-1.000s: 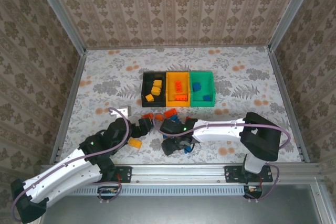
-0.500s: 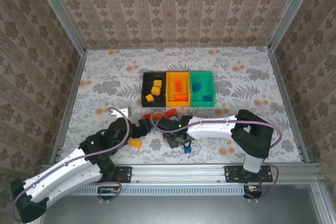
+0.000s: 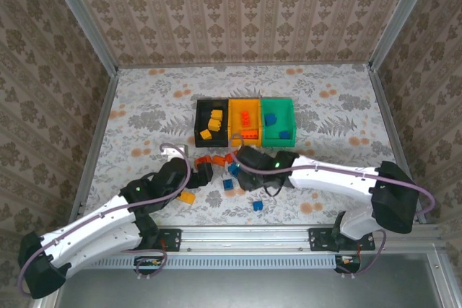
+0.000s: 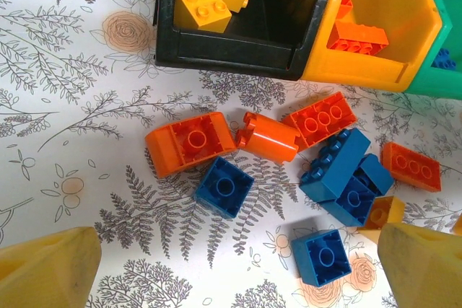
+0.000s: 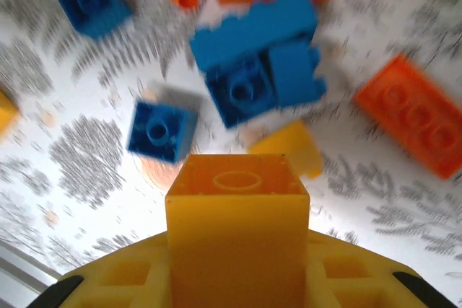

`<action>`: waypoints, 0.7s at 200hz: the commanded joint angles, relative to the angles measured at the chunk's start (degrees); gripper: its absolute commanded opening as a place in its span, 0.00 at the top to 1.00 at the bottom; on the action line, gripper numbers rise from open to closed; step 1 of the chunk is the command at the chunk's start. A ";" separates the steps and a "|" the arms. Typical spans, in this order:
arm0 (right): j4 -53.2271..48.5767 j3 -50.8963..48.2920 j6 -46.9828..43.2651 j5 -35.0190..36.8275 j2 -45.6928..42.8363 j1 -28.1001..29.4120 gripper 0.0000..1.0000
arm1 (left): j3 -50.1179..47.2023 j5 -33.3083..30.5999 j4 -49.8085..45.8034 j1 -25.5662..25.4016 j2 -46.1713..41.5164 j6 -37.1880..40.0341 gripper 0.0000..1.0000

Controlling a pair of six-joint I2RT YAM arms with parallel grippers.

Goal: Sort the legos into containers by color

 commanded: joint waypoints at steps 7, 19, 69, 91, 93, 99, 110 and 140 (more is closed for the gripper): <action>1.64 9.84 -4.45 -3.20 4.98 -5.53 0.68 | -1.79 -0.24 0.23 -0.59 -1.72 -1.96 0.00; 3.30 16.03 -5.55 -4.49 10.16 -7.29 0.68 | -2.04 -0.06 -0.33 -0.60 -2.35 -2.22 0.00; -1.24 41.96 -6.48 -5.64 32.49 -11.81 0.68 | -2.08 0.50 -3.09 -0.81 -4.23 -2.71 0.00; -4.03 51.53 -6.94 -4.01 39.77 -12.42 0.66 | -2.37 0.94 -3.10 -0.82 -4.34 -2.95 0.00; -4.24 52.25 -6.88 -3.98 40.31 -12.52 0.66 | -2.39 0.97 -3.15 -0.83 -4.30 -2.98 0.00; -4.82 54.37 -6.84 -3.73 41.92 -12.64 0.65 | -2.39 0.99 -3.15 -0.88 -4.27 -2.94 0.00; -5.64 57.46 -6.64 -3.53 44.25 -13.06 0.63 | -2.32 1.07 -3.13 -0.87 -4.04 -2.86 0.00; -5.36 62.34 -7.04 -3.79 47.14 -13.56 0.44 | -2.13 1.34 -3.09 -0.83 -3.34 -2.64 0.00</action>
